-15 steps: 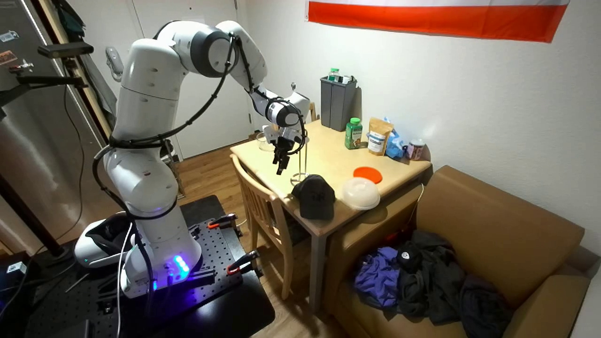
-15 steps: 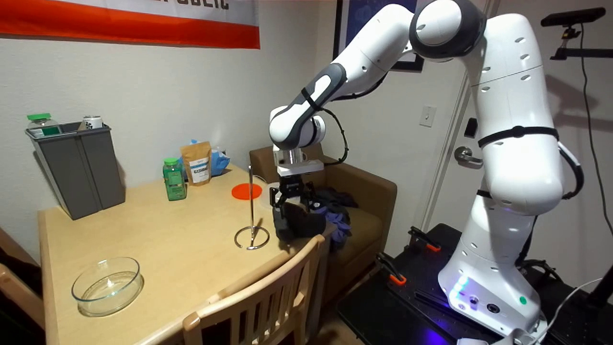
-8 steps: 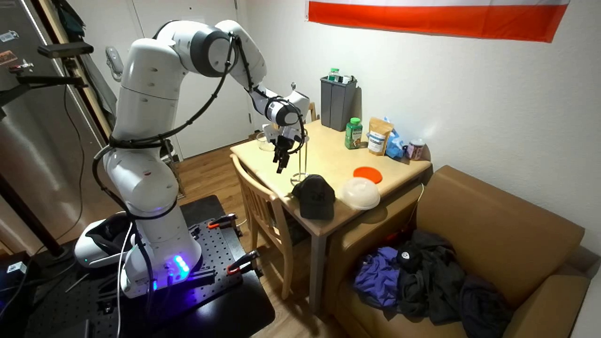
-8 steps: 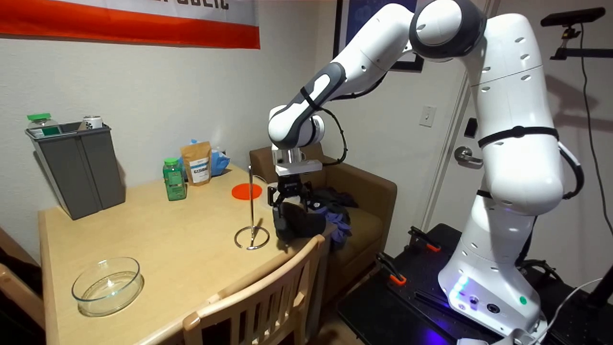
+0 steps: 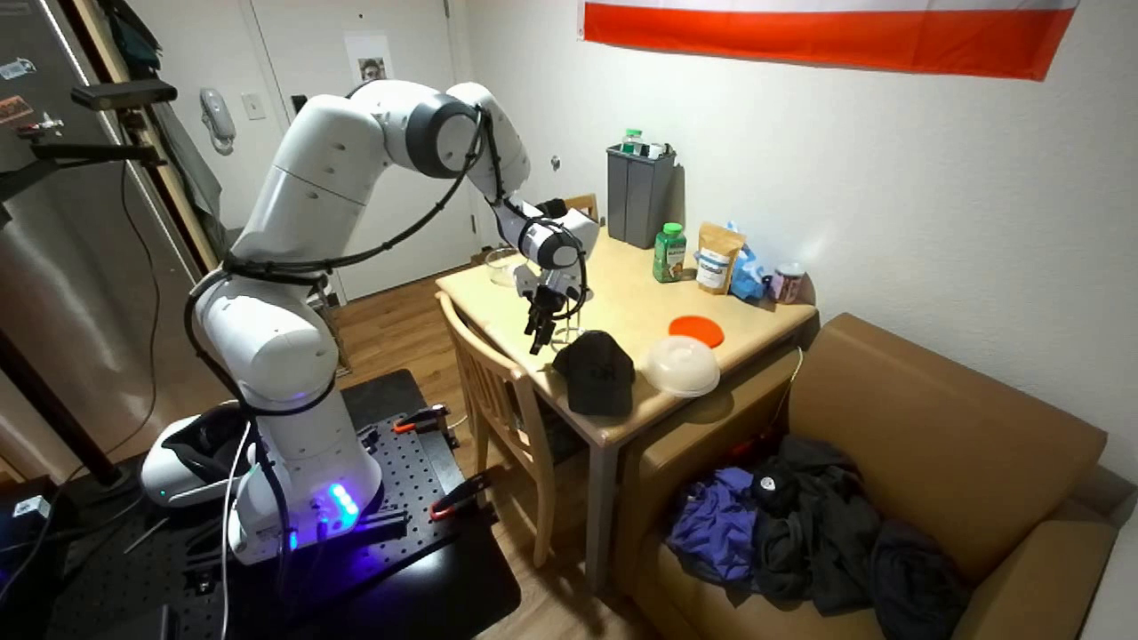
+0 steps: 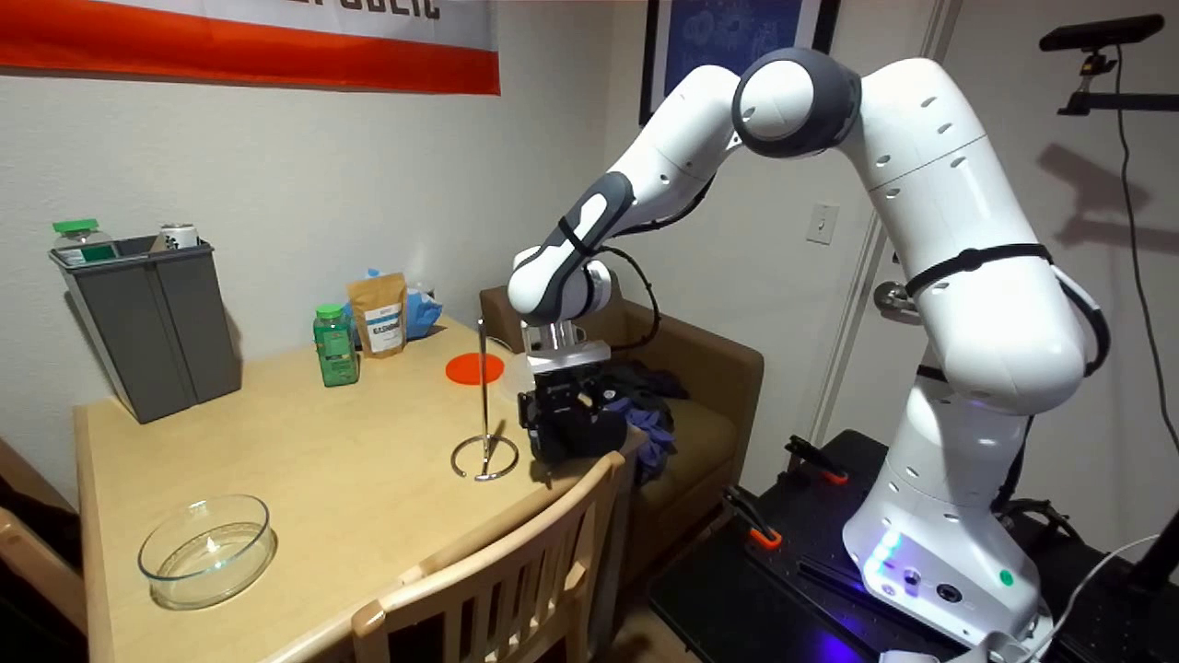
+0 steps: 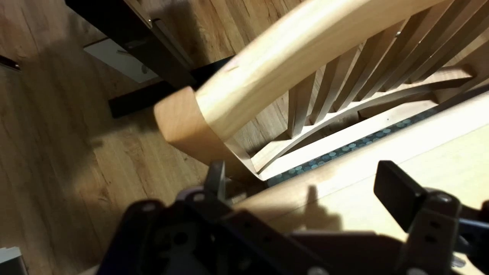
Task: Pick up the cap from the table and put it on the metal stand.
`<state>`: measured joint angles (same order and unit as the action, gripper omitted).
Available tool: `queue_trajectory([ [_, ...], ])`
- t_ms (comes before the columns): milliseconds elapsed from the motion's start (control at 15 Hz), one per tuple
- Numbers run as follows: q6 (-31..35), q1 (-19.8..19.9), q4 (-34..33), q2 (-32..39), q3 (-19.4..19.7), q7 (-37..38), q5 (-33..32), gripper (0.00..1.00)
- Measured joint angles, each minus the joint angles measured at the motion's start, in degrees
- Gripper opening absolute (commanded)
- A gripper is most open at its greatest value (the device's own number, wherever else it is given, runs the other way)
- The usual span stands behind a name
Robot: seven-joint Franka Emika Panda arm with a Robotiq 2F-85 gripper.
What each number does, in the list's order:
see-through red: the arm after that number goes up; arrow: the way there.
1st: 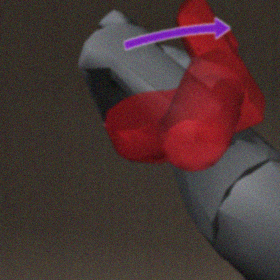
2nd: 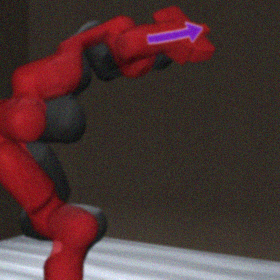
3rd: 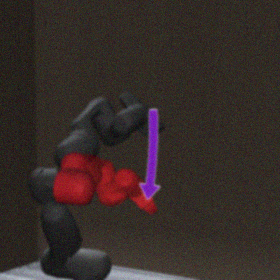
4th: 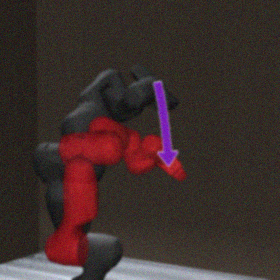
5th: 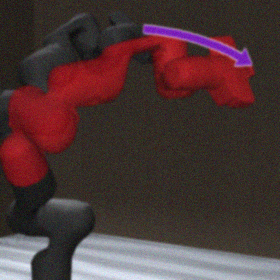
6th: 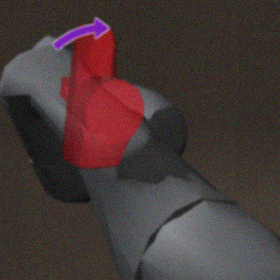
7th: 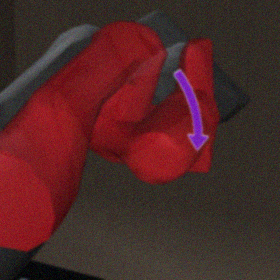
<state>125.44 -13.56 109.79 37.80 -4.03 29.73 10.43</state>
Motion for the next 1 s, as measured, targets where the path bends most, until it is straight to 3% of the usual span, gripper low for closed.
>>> queue_trajectory([
  [533, -0.97, -3.86, -14.01, 11.22, 3.11, 4.93, -2.00, 1.00],
  [1000, 2.81, -5.23, -16.59, 13.73, 5.80, 9.47, -3.99, 1.00],
])
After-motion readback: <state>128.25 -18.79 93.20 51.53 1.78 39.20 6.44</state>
